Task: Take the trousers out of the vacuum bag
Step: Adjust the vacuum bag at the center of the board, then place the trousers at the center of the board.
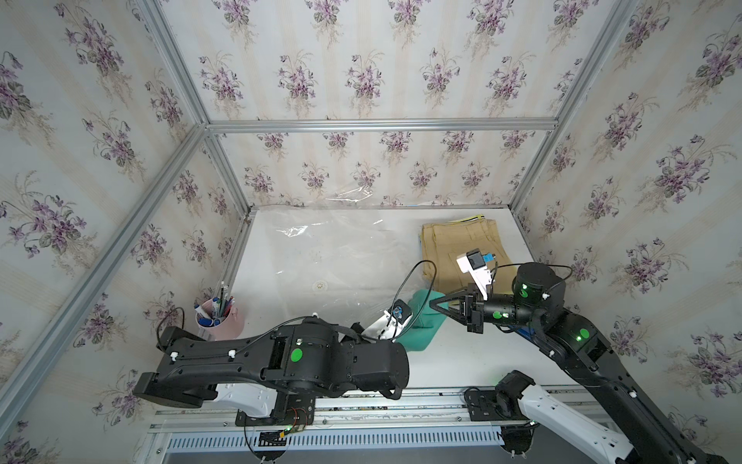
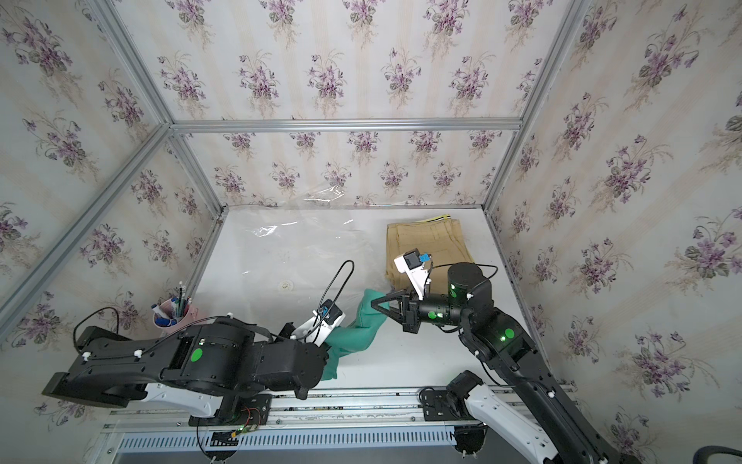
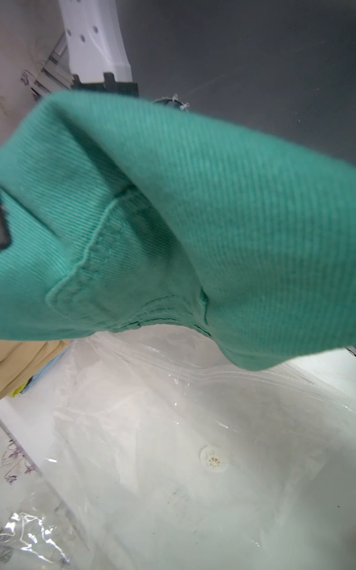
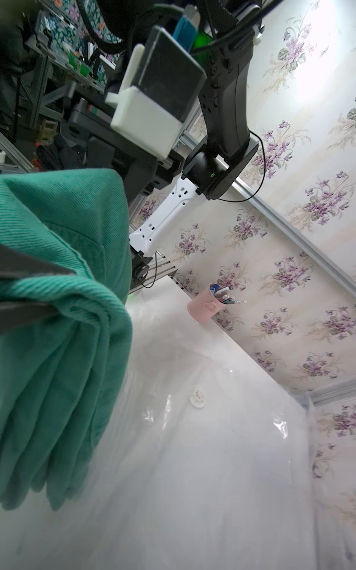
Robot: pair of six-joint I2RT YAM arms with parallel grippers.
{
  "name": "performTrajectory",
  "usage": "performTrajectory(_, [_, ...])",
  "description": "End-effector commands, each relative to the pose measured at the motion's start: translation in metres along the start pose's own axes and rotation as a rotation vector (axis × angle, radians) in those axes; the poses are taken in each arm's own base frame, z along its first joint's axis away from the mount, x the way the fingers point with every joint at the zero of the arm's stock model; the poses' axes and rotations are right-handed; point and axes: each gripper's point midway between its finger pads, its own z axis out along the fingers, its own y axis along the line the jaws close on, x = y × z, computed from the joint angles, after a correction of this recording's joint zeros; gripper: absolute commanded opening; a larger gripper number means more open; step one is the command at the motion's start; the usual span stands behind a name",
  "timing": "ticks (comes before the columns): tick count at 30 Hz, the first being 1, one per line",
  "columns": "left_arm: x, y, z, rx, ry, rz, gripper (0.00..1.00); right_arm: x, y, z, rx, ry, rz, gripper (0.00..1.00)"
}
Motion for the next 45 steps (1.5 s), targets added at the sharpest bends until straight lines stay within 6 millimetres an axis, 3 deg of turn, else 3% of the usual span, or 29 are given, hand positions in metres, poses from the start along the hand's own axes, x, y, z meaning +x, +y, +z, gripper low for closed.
performTrajectory(1, [-0.033, 0.010, -0.014, -0.052, -0.101, 0.061, 0.03, -0.032, 0.010, -0.006, 0.008, -0.116, -0.091, 0.00])
performTrajectory(6, [-0.078, -0.001, -0.016, -0.052, -0.178, 0.118, 0.05, -0.070, 0.005, -0.019, 0.130, -0.249, -0.119, 0.00])
performTrajectory(12, [-0.125, 0.005, -0.005, -0.088, -0.229, 0.151, 0.05, -0.106, -0.006, -0.035, 0.278, -0.390, -0.201, 0.00])
performTrajectory(21, [-0.187, 0.053, 0.029, -0.205, -0.280, 0.139, 0.04, -0.147, -0.049, -0.059, 0.605, -0.529, -0.247, 0.00])
performTrajectory(34, [-0.272, 0.107, 0.076, -0.296, -0.439, 0.097, 0.06, -0.205, -0.076, -0.074, 0.867, -0.615, -0.401, 0.00])
performTrajectory(37, [-0.288, 0.117, 0.088, -0.323, -0.484, 0.073, 0.08, -0.217, -0.084, -0.071, 0.901, -0.624, -0.432, 0.00])
performTrajectory(38, [-0.292, 0.119, 0.093, -0.325, -0.494, 0.062, 0.08, -0.223, -0.095, -0.081, 0.946, -0.635, -0.430, 0.00])
performTrajectory(45, [-0.310, 0.139, 0.135, -0.297, -0.539, -0.036, 0.07, -0.246, -0.139, -0.089, 0.967, -0.635, -0.405, 0.00])
